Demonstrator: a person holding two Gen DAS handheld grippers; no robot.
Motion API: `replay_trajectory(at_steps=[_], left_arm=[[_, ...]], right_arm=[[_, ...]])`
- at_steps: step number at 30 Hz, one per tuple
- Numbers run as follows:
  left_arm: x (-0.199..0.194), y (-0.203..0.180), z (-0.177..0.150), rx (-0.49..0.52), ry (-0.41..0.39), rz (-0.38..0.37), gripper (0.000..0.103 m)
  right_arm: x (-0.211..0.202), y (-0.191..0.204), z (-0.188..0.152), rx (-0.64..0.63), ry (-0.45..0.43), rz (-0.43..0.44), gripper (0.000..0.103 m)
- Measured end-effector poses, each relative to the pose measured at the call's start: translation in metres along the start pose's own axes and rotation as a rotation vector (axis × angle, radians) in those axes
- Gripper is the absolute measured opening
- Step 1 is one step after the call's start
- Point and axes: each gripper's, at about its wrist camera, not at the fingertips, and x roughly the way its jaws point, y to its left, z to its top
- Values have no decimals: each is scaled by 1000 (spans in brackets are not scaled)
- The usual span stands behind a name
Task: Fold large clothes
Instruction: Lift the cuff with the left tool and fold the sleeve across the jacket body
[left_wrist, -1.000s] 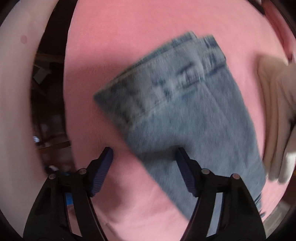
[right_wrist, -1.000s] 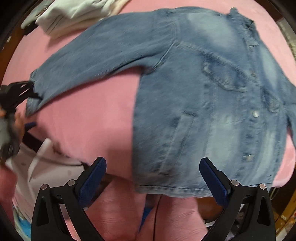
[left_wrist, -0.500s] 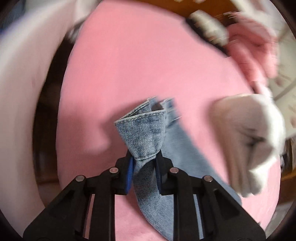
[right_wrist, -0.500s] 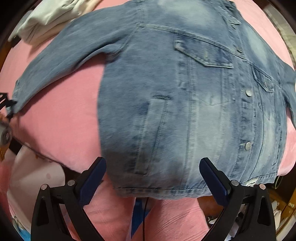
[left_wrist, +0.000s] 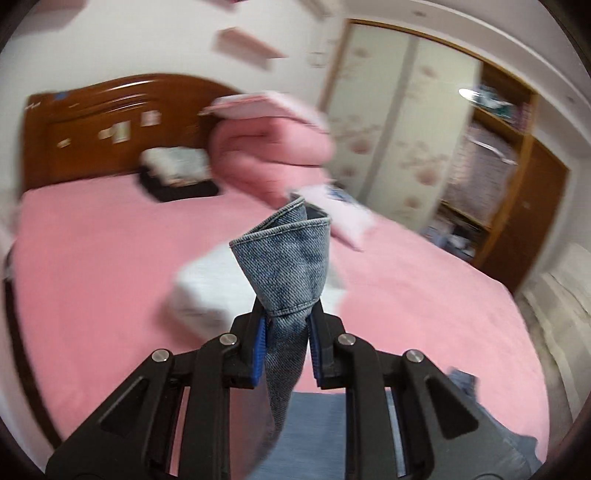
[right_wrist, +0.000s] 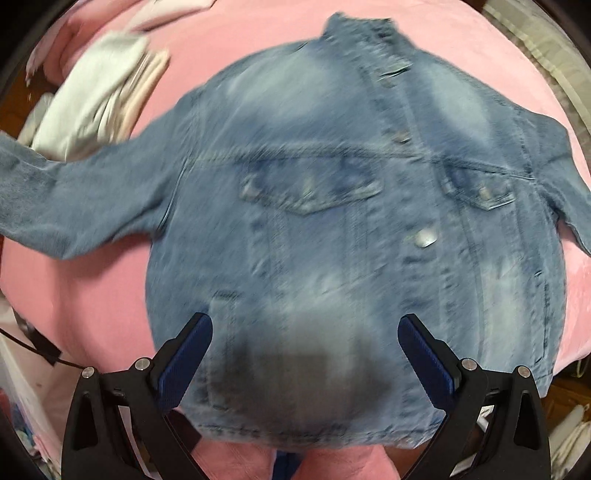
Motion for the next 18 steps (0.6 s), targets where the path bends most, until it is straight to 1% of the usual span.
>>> replay_trajectory(at_steps=[1, 3, 5, 7, 9, 10, 13, 14, 15, 16, 18], left_arm=[[2, -21, 0, 19, 2, -20, 16], [6, -71, -11, 71, 24, -52, 16], [14, -114, -35, 116, 70, -82, 16], [21, -157, -64, 130, 109, -122, 16], [34, -200, -97, 189, 157, -122, 17], [39, -229, -115, 225, 172, -121, 17], [56, -279, -183, 378, 239, -105, 17], [61, -294, -210, 439, 283, -94, 17], [59, -302, -234, 478, 315, -87, 17], [64, -309, -255, 533, 362, -86, 18], [78, -326, -298, 633, 477, -90, 22]], right_arm=[[2, -22, 10, 6, -6, 6, 102], [-6, -53, 20, 19, -30, 8, 102], [-8, -83, 29, 30, -50, 0, 102], [-9, -114, 37, 51, -66, -5, 102], [-8, -144, 49, 71, -78, -9, 102], [-7, -163, 55, 83, -86, -14, 102], [-3, -203, 68, 114, -91, -36, 102], [0, -216, 73, 127, -87, -42, 102], [2, -226, 76, 136, -84, -44, 102], [6, -236, 81, 147, -77, -39, 102], [10, -256, 89, 169, -76, -15, 102]])
